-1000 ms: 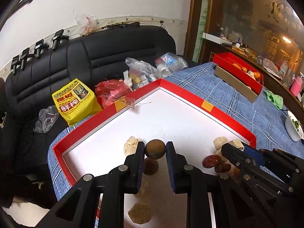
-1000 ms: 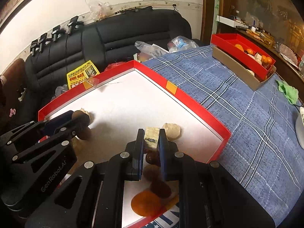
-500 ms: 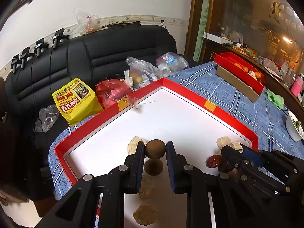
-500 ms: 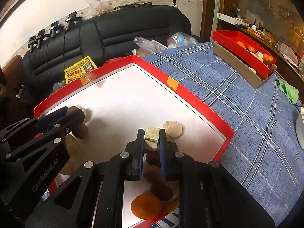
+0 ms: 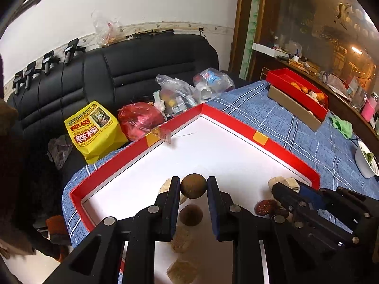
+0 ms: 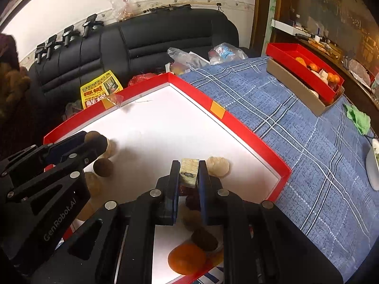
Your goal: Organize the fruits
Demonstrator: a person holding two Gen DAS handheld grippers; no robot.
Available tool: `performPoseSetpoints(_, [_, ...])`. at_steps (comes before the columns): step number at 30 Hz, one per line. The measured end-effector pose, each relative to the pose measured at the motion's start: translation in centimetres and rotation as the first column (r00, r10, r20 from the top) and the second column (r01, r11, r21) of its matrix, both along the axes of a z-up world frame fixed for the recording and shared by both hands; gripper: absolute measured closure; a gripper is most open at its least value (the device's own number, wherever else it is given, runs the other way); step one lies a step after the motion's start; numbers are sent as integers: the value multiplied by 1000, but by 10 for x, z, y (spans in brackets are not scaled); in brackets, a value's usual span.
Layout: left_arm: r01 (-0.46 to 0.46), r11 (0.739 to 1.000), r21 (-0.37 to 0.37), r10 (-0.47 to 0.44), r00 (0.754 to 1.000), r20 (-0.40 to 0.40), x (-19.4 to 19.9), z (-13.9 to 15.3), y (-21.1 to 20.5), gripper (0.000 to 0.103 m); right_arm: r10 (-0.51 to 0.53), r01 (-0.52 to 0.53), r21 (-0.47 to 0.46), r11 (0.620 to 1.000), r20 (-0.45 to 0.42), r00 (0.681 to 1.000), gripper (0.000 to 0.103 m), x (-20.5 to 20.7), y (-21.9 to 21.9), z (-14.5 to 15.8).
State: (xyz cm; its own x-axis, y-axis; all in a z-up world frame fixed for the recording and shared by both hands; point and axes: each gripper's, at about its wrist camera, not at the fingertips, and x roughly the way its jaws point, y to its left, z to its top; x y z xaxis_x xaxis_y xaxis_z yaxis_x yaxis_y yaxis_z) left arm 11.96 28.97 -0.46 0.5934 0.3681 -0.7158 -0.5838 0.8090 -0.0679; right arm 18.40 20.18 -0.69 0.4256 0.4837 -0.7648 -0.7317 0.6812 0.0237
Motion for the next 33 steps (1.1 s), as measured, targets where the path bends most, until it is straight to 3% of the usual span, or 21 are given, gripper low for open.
performPoseSetpoints(3, [17,999,-27,-18,1000,-14,5,-3,3,81,-13,13,-9,1000,-12,1000,88,4,2,-2])
performPoseSetpoints(4, [19,999,-35,-19,1000,-21,7,-5,4,80,-17,17,-17,1000,-21,1000,81,6,2,-4])
performPoseSetpoints(5, [10,999,-31,-11,999,-37,8,-7,5,75,-22,21,-28,999,-27,999,73,7,3,-6])
performPoseSetpoints(6, [-3,1000,-27,2,999,-51,8,-8,6,64,-27,25,-42,999,-34,999,58,8,3,-9])
performPoseSetpoints(7, [-15,999,-39,14,999,-47,6,-8,9,58,-46,44,-65,997,-25,999,52,9,2,-10])
performPoseSetpoints(8, [-15,998,-59,12,999,-38,5,-8,10,45,-57,55,-77,995,-19,998,49,9,0,-11])
performPoseSetpoints(9, [-10,997,-82,7,1000,-28,3,-7,10,35,-61,59,-77,995,-24,998,31,10,-3,-11])
performPoseSetpoints(10, [-2,996,-87,0,1000,-16,0,-5,8,35,-60,58,-67,996,-32,998,14,10,-6,-10])
performPoseSetpoints(11, [7,997,-74,-8,1000,-6,-2,-2,3,34,-61,59,-59,997,-33,998,10,9,-10,-7])
performPoseSetpoints(21, [78,997,-4,-78,997,29,-48,25,-58,29,-28,31,-39,999,83,996,6,-50,-72,37])
performPoseSetpoints(33, [109,993,-52,-105,992,73,-105,33,-107,20,-27,35,-42,999,168,985,6,-118,-158,62])
